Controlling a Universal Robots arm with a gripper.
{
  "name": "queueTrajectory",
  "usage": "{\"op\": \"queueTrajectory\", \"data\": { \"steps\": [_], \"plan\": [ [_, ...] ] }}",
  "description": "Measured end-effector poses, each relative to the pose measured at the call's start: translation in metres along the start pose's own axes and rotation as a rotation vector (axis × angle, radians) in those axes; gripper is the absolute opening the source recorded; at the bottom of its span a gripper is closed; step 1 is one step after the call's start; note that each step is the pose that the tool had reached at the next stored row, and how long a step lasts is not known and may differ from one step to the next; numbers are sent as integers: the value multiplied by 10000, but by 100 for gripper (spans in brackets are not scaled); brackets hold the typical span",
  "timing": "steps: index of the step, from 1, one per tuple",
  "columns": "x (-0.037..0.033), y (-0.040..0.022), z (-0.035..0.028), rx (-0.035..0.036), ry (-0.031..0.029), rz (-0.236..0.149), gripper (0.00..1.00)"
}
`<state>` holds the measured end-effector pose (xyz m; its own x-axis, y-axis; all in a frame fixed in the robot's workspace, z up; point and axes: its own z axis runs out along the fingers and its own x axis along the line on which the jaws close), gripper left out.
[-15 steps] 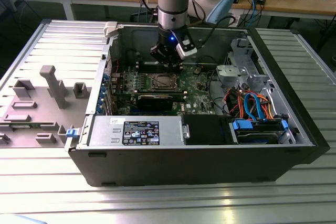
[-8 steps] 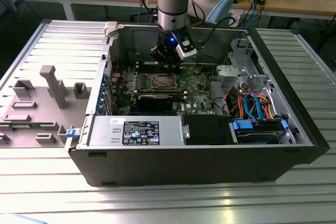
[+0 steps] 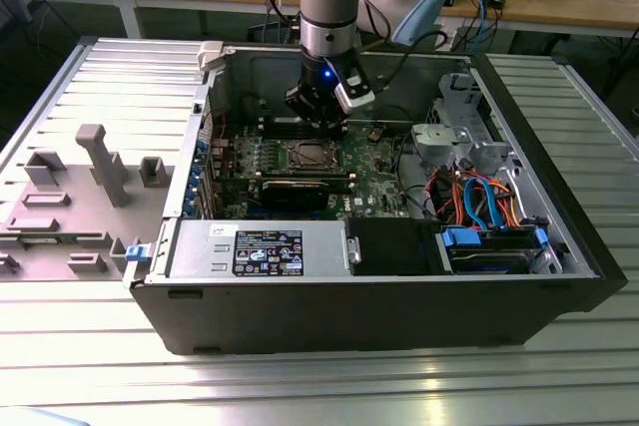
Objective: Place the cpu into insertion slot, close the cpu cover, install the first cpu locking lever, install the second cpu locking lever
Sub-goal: 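Install the first cpu locking lever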
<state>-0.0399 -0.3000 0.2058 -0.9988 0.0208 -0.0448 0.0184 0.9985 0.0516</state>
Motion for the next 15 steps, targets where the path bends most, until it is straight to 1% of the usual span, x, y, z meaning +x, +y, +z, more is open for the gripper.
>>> {"op": "queueTrajectory", "data": {
  "steps": [9,15],
  "plan": [
    [0,-2,-4,1,0,0,11],
    [0,-5,3,15,0,-1,11]
  ]
}}
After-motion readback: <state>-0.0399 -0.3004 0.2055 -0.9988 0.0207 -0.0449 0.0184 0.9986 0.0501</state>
